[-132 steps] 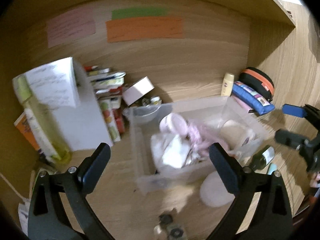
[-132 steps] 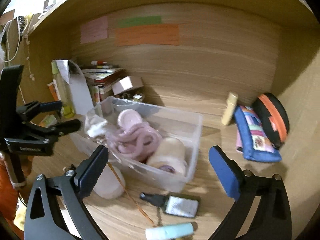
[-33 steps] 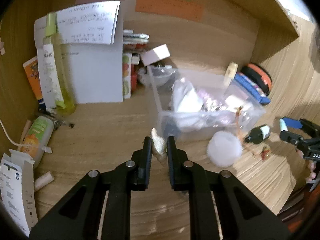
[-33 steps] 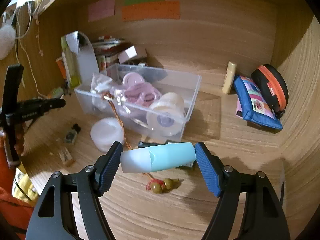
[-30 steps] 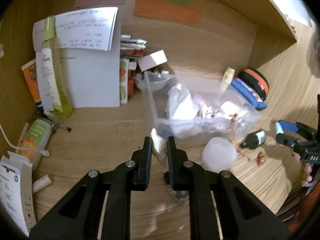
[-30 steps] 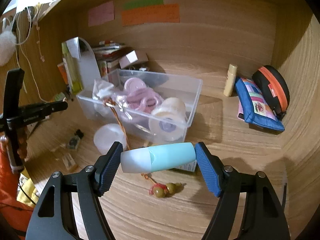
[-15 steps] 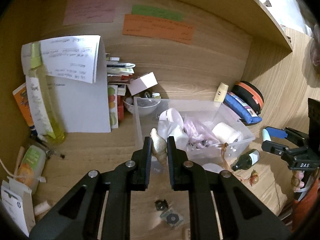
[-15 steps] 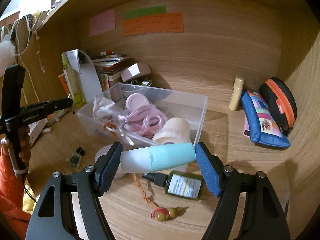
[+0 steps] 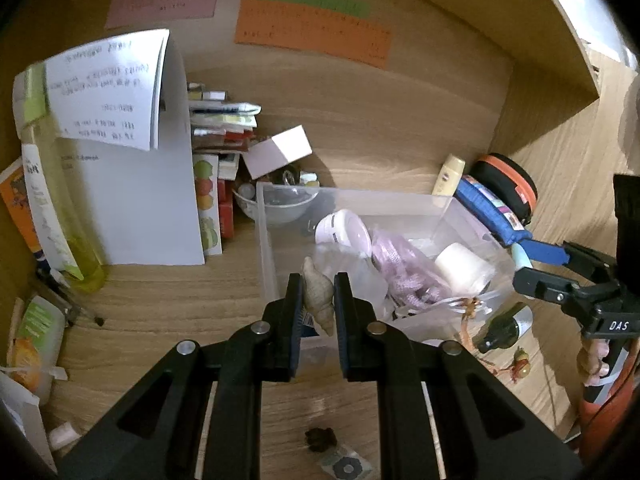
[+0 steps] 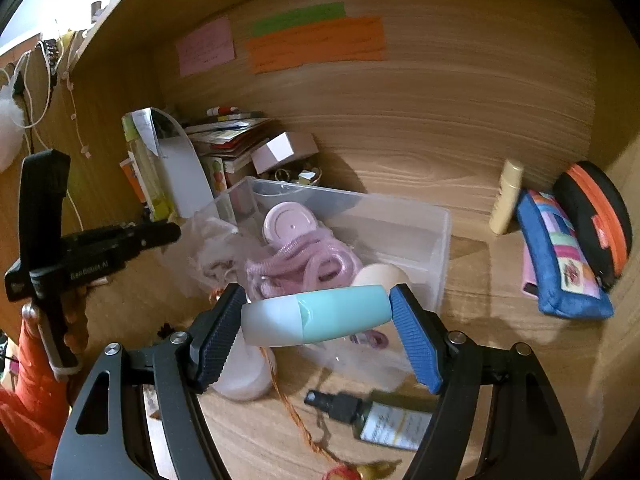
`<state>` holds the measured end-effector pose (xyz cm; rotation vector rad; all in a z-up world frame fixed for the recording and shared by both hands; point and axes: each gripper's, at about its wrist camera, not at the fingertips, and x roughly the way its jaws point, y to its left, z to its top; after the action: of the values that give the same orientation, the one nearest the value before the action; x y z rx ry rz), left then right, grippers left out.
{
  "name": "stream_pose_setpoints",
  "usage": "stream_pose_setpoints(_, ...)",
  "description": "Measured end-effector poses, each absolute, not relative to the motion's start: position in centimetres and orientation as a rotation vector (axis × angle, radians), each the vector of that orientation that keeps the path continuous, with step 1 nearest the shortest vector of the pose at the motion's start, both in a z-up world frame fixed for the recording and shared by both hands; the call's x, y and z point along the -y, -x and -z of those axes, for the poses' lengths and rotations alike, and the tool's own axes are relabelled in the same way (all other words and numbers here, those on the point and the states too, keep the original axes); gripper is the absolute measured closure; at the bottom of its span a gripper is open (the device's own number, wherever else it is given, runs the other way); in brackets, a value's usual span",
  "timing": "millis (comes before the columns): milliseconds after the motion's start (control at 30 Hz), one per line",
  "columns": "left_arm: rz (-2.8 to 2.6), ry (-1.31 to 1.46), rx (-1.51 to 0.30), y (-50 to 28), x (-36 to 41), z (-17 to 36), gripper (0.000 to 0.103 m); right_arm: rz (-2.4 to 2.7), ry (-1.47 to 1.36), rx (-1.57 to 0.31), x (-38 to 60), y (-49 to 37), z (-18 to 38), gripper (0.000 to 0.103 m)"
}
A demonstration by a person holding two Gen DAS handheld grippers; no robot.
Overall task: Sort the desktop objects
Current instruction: 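Carry the shell and blue tube into the clear bin and open both tools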
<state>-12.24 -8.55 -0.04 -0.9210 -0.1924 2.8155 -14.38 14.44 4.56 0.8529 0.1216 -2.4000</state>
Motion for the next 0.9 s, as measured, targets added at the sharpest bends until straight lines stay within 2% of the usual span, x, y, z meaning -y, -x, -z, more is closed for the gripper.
stream_pose_setpoints(333, -2.790, 0.954, 0.219, 12.6, 8.7, 0.6, 0.089, 2.330, -0.933, -0.173, -10.6, 17.0, -2.4, 0.032)
stream_pose_setpoints(633, -2.795, 0.953, 0.203, 12.6, 8.6, 0.8, 0.089, 2.325, -0.940, -0.125, -10.8, 17.9, -1.8, 0.032)
stream_pose_setpoints(733, -2.794, 0.949, 0.208, 12.6, 8.7, 0.9, 0.083, 2.348, -0.923, -0.146, -10.6, 17.6, -1.8, 0.032)
stream_pose_setpoints(800, -2.791, 0.943, 0.201, 12.6, 8.5, 0.9, 0.081, 2.370, -0.904, -0.175, -10.5, 17.4, -1.8, 0.031)
stream_pose_setpoints(900, -2.798, 0.938, 0.177, 12.5, 8.3, 0.9, 0.079, 2.405, -0.891, -0.190, -10.6, 17.3, -1.8, 0.022)
